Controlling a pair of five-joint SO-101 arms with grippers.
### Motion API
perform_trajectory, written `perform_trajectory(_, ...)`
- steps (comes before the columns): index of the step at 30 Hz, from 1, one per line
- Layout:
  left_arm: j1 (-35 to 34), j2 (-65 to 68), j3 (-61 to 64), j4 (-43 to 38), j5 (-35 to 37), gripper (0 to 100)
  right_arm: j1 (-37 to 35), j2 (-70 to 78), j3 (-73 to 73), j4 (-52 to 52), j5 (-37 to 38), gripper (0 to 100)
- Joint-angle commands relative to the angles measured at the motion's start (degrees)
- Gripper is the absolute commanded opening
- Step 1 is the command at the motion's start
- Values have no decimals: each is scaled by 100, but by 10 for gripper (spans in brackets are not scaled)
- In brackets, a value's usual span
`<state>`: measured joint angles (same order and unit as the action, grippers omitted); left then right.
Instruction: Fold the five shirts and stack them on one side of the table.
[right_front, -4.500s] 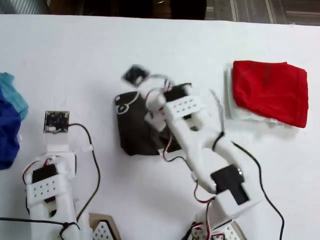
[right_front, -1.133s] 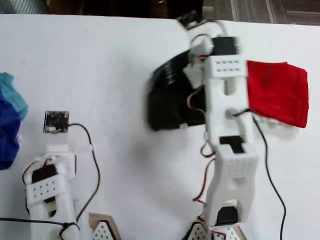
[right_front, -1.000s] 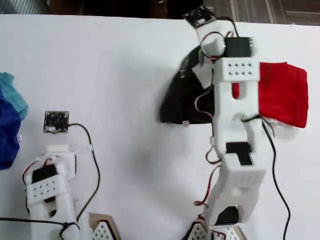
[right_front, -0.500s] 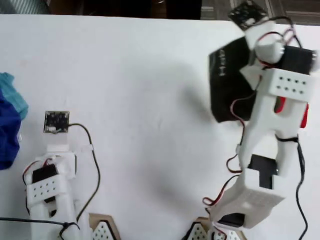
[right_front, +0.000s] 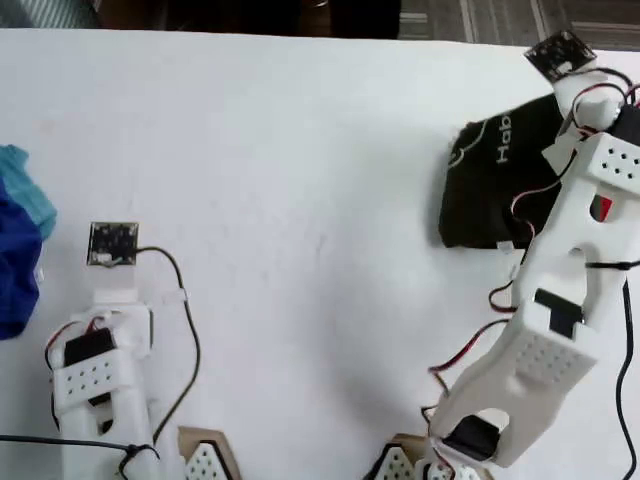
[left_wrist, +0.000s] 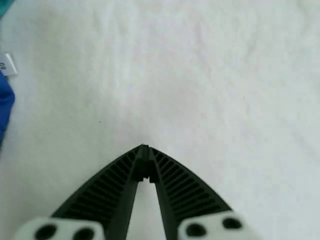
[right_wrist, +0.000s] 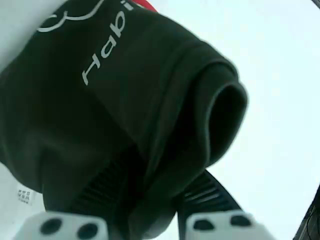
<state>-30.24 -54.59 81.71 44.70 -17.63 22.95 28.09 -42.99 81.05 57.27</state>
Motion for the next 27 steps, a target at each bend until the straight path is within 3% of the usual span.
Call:
perform_trajectory(1,9,-88,-13,-88,44,27,251,127,-246,-514,70,21)
perform_trajectory(27,9,-88,-13,-88,44,27,514,3556,-3930,-813,44,25)
